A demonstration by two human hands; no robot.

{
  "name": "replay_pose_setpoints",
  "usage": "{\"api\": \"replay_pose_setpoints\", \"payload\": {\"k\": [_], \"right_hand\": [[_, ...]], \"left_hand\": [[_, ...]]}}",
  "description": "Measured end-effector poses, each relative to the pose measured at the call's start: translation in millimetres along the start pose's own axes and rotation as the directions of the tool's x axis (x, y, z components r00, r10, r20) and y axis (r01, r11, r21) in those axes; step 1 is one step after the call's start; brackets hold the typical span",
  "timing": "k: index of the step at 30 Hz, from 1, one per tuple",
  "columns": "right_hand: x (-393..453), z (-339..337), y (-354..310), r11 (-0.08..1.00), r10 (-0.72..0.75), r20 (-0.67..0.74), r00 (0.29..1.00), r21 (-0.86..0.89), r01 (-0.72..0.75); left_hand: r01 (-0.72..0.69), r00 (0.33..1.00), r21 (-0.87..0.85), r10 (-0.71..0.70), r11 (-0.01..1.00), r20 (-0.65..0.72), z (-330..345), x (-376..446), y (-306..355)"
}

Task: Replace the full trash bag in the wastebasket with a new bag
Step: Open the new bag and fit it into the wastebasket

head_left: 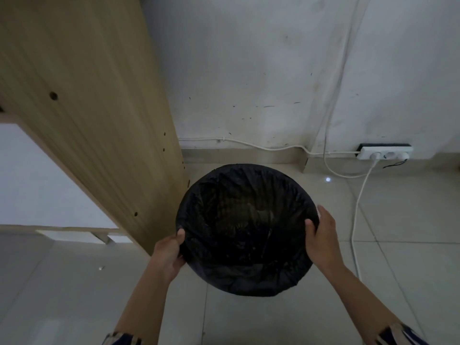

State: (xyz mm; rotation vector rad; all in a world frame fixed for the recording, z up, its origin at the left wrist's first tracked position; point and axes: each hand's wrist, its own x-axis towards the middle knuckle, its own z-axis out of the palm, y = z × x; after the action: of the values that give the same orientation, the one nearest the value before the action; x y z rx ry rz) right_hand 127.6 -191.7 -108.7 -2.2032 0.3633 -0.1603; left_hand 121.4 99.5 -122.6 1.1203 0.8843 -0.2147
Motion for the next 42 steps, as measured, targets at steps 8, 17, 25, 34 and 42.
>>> {"api": "replay_pose_setpoints", "payload": {"k": [8, 17, 25, 34, 42], "right_hand": [[14.3, -4.9, -0.7, 0.811, 0.418, 0.087, 0.904, 0.414, -0.414], [18.5, -24.1, -6.0, 0.711, 0.42, 0.328, 0.846, 0.46, -0.531], [-7.8, -25.6, 2.8, 0.64, 0.443, 0.469, 0.764, 0.432, -0.636], [-6.5, -32.2, -7.8, 0.645, 0.406, 0.399, 0.822, 0.512, -0.567], [-36.6, -25.6, -1.4, 0.624, 0.423, 0.49, 0.762, 0.453, -0.637]], "left_hand": [[-0.013, 0.999, 0.018, 0.012, 1.0, 0.044, -2.7, -2.6, 0.3], [0.001, 1.0, 0.052, -0.001, 0.999, 0.002, -4.0, -11.2, -12.0], [0.045, 0.995, -0.021, -0.043, 0.999, 0.085, -7.9, -20.0, -12.1], [0.018, 0.998, 0.037, -0.02, 0.999, 0.059, -5.5, -33.2, -25.5], [-0.027, 0.999, 0.097, 0.025, 0.995, 0.022, -8.1, -21.1, -6.1]]}}
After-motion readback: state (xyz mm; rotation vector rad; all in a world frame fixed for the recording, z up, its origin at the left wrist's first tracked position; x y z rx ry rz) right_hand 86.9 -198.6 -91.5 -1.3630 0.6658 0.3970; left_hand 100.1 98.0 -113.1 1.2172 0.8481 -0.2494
